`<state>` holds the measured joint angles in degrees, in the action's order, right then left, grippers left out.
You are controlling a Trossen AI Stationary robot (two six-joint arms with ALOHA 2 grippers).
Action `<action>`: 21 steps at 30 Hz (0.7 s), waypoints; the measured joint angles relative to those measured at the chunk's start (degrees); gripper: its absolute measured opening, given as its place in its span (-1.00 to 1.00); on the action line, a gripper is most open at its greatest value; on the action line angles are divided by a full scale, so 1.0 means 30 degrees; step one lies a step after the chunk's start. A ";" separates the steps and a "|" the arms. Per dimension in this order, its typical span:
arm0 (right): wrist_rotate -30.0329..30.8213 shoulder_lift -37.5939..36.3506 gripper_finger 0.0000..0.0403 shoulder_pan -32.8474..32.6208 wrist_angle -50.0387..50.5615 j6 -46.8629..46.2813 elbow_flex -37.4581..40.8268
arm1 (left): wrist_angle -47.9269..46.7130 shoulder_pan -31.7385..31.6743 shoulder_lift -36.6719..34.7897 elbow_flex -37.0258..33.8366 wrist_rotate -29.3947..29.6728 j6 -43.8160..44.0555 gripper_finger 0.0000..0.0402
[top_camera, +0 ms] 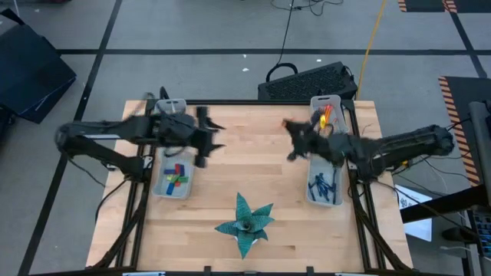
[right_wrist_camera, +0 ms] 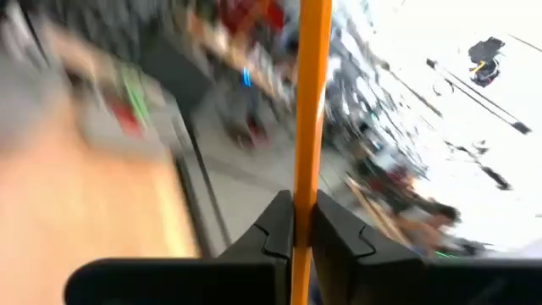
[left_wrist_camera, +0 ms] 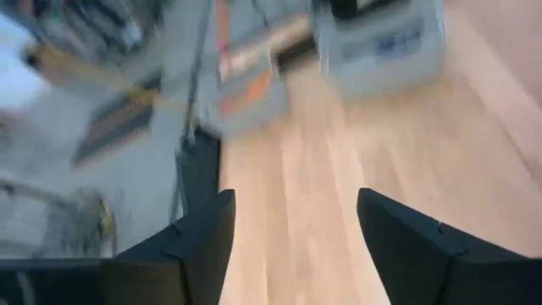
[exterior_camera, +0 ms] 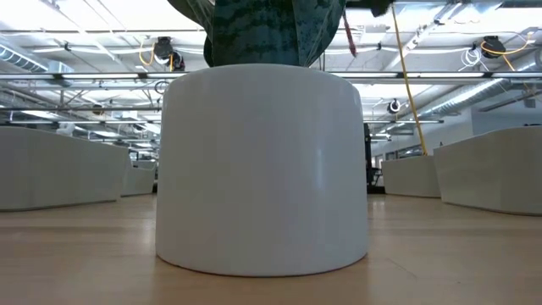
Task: Sort crayons/erasers/pens/pencils in bins
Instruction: Put the orange pencil into the top right gray bin
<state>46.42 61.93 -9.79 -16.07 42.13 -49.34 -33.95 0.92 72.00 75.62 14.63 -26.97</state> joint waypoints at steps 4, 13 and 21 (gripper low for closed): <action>-0.3405 -0.0780 -0.92 0.4565 0.7491 0.1904 -0.2025 | -0.3192 -0.1349 -0.2215 -0.0028 -0.0264 0.1339 0.27; -1.2407 0.1766 -0.92 1.5814 1.7557 0.8836 -0.4688 | -0.1410 -0.4935 -0.6365 -0.4315 -0.1353 0.0313 0.11; -1.0012 0.4012 -0.91 1.8282 1.8839 1.5735 -0.3760 | 0.1770 -0.5540 -0.7793 -0.8530 -0.1424 0.0534 0.01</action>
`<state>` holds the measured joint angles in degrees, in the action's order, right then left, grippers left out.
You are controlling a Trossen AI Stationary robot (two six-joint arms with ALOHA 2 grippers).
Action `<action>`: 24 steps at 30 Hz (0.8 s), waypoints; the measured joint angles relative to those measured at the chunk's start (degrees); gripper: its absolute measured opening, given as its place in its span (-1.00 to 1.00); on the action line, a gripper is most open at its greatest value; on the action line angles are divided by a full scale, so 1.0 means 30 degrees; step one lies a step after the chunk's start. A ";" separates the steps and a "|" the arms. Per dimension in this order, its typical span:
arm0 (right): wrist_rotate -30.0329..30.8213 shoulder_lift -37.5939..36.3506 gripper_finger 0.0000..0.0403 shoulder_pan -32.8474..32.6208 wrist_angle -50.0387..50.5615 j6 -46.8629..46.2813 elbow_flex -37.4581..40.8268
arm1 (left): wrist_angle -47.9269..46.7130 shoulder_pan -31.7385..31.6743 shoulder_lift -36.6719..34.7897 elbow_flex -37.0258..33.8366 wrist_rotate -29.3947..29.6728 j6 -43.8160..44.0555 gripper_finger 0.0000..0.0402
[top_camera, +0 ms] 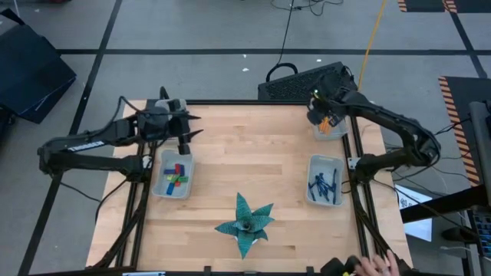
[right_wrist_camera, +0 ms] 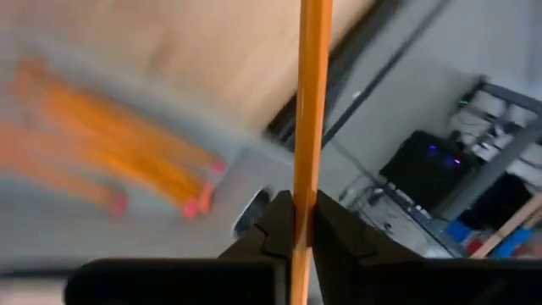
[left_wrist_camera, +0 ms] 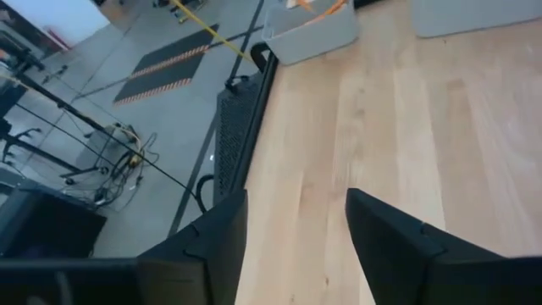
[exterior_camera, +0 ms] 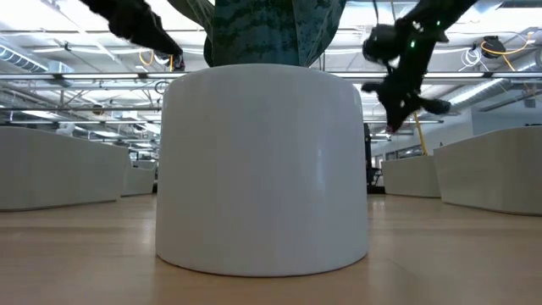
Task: Sort crayons/erasers/pens/pencils in bins
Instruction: Put the orange pencil into the top right gray bin
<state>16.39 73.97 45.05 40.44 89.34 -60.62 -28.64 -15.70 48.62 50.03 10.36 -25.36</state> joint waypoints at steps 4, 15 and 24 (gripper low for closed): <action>0.1482 0.0453 -0.92 0.0472 0.0020 0.2773 0.1039 | 0.1783 -0.0009 0.0022 -0.1863 -0.0363 -0.0011 -0.03; -0.0382 -0.1042 -0.91 0.0546 -0.1735 0.3838 0.4372 | 0.5216 -0.0438 0.0036 -0.2772 -0.3958 -0.0073 -0.07; 0.0513 -0.1054 -0.92 0.0874 -0.1333 0.5446 0.5048 | 0.5520 -0.1367 0.0036 -0.2772 -0.5106 0.0737 -0.07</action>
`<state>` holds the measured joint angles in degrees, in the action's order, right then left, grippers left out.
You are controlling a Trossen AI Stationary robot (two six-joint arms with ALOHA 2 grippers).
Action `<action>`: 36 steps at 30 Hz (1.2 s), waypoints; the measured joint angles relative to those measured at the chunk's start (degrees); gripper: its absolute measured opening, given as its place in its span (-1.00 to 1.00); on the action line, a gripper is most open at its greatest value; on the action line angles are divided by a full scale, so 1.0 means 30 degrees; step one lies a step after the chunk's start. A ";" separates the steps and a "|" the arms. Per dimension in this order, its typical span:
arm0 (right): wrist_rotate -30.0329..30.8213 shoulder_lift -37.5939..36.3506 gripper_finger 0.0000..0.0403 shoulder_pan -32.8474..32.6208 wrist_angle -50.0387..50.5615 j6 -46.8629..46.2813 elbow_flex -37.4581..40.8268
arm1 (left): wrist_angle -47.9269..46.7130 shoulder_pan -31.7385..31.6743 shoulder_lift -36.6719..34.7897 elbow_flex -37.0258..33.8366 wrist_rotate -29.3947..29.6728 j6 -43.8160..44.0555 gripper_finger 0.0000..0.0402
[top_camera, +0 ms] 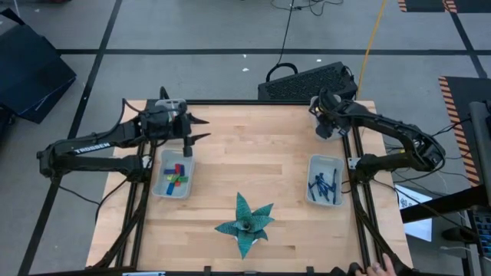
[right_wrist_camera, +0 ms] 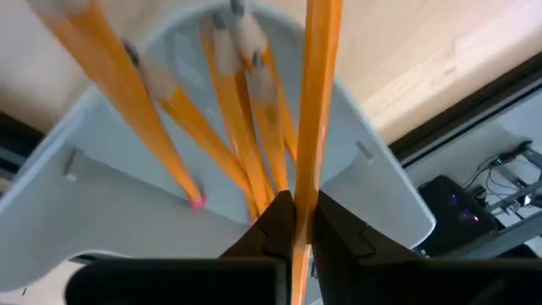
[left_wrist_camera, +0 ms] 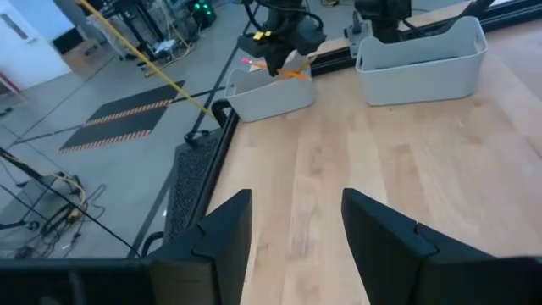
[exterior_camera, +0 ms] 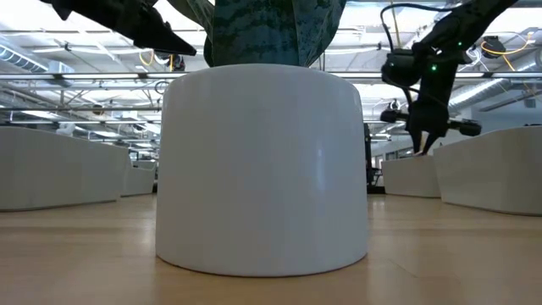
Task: Sort crayons/erasers/pens/pencils in bins
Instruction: Put the orange pencil into the top right gray bin, then return to Home Position
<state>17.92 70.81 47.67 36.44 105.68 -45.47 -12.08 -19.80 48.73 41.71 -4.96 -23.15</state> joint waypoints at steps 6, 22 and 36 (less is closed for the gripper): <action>0.0013 0.0161 -0.69 0.0127 0.0277 -0.0019 0.0000 | 0.0029 -0.0456 0.0000 0.0000 0.0010 -0.0123 -0.07; -0.0812 -0.2805 -0.02 -0.2990 -0.1875 -0.3705 -0.0029 | 0.0032 -0.1598 0.0012 0.0712 -0.1659 0.1709 -0.07; -1.0688 -0.6098 -0.76 -0.9780 -1.2701 -3.4830 -0.0036 | 0.0552 -0.3590 -0.0015 0.1173 0.1534 0.4903 -0.07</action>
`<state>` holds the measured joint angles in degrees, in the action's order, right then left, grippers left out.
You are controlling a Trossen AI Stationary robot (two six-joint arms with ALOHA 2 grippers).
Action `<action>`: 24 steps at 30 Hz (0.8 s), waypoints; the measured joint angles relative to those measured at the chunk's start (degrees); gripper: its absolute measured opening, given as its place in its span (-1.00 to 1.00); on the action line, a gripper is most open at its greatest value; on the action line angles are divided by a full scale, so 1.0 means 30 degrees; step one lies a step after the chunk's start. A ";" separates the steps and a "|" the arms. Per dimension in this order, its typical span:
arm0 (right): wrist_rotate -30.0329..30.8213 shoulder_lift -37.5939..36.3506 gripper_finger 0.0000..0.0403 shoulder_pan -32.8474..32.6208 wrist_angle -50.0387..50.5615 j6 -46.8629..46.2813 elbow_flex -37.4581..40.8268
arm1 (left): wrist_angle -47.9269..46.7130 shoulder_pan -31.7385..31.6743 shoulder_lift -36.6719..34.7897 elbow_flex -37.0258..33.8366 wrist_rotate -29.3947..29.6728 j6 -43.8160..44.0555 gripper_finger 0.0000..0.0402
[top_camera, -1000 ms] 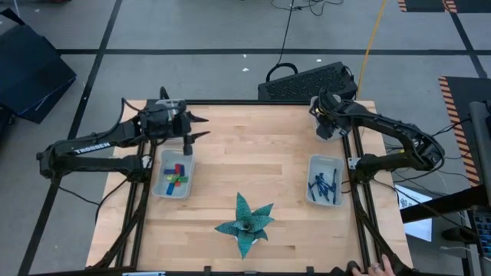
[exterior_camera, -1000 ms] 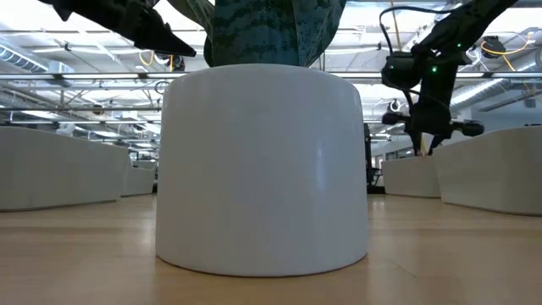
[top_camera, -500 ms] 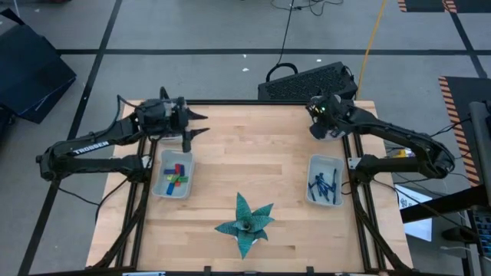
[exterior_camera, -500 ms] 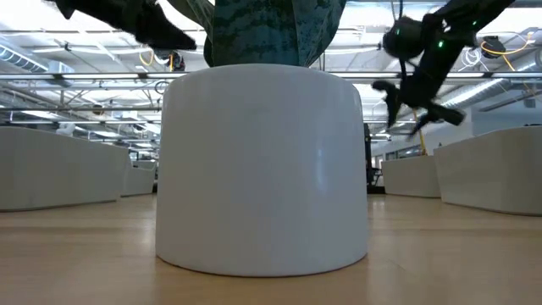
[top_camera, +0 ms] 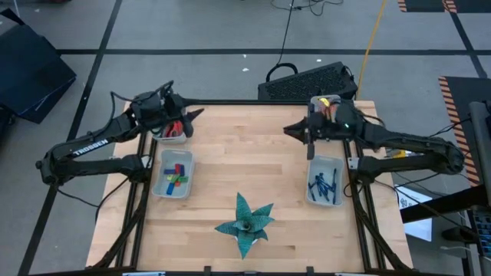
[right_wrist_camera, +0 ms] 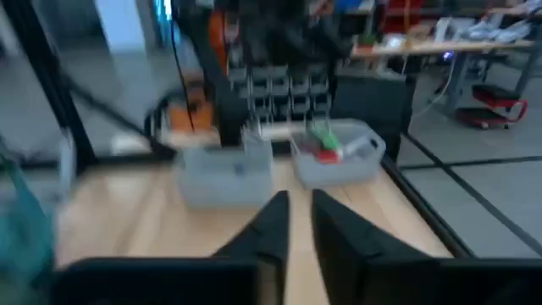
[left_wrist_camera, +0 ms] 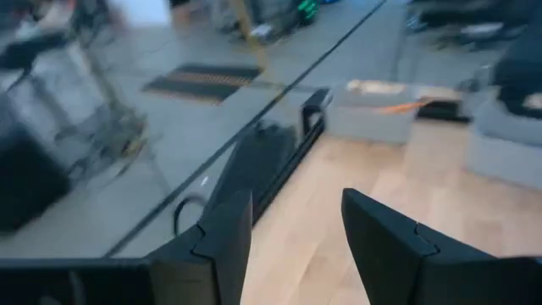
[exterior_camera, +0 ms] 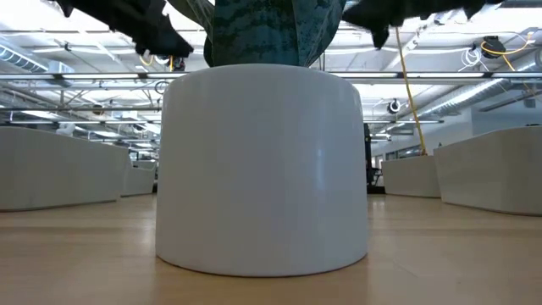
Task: Sort crayons/erasers/pens/pencils in bins
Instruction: Return to Home Position
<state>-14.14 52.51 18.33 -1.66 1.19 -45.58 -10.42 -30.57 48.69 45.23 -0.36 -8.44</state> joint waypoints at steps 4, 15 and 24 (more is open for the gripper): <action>0.4244 -0.1203 -0.97 -0.3419 -0.1280 -0.1165 0.0022 | -0.0547 0.0180 0.0025 -0.0007 0.0300 0.4935 -0.07; 0.5493 -0.6001 -0.96 -0.8959 -0.0459 -0.2472 0.1432 | 0.0279 0.1965 -0.0494 -0.0007 -0.2128 0.4667 -0.07; 0.1754 -0.7697 -0.96 -0.9663 -0.5296 -0.3415 0.6569 | -0.1046 0.2900 -0.2160 -0.0571 -0.3931 0.2282 -0.07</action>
<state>-8.88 29.42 -10.66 -17.55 -9.06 -25.88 -13.56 -21.87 42.21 43.52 -12.15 -1.60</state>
